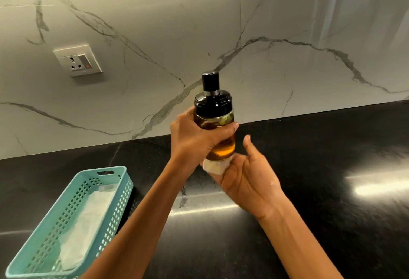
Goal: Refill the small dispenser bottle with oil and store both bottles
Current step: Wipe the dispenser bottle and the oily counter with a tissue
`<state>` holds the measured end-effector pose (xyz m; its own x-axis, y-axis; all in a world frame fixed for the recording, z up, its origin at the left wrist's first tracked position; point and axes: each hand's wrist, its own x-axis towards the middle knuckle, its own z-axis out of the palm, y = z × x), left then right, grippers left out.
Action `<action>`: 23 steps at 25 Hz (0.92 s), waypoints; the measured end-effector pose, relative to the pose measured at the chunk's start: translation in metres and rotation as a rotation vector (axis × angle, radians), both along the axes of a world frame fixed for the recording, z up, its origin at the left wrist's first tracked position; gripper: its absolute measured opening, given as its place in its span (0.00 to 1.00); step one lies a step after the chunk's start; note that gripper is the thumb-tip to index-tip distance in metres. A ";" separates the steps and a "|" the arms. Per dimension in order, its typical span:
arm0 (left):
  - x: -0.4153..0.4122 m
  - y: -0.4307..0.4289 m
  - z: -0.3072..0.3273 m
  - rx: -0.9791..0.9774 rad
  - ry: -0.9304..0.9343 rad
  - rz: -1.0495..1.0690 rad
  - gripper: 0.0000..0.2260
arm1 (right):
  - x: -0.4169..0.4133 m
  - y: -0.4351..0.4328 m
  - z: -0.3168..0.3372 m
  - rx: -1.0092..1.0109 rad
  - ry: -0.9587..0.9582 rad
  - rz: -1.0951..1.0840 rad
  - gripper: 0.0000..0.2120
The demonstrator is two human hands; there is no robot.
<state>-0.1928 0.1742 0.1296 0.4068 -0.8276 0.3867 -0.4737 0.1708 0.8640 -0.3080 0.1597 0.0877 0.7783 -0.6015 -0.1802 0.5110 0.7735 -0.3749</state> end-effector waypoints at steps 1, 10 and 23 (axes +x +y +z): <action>0.006 -0.003 -0.003 0.005 -0.007 0.003 0.19 | 0.001 0.001 -0.003 -0.011 0.035 0.007 0.30; 0.069 -0.058 -0.058 0.073 0.096 0.086 0.22 | 0.015 -0.054 -0.035 -0.063 0.393 -0.232 0.12; 0.170 -0.162 -0.169 0.228 0.248 0.329 0.23 | 0.068 -0.092 -0.100 -0.059 0.768 -0.307 0.09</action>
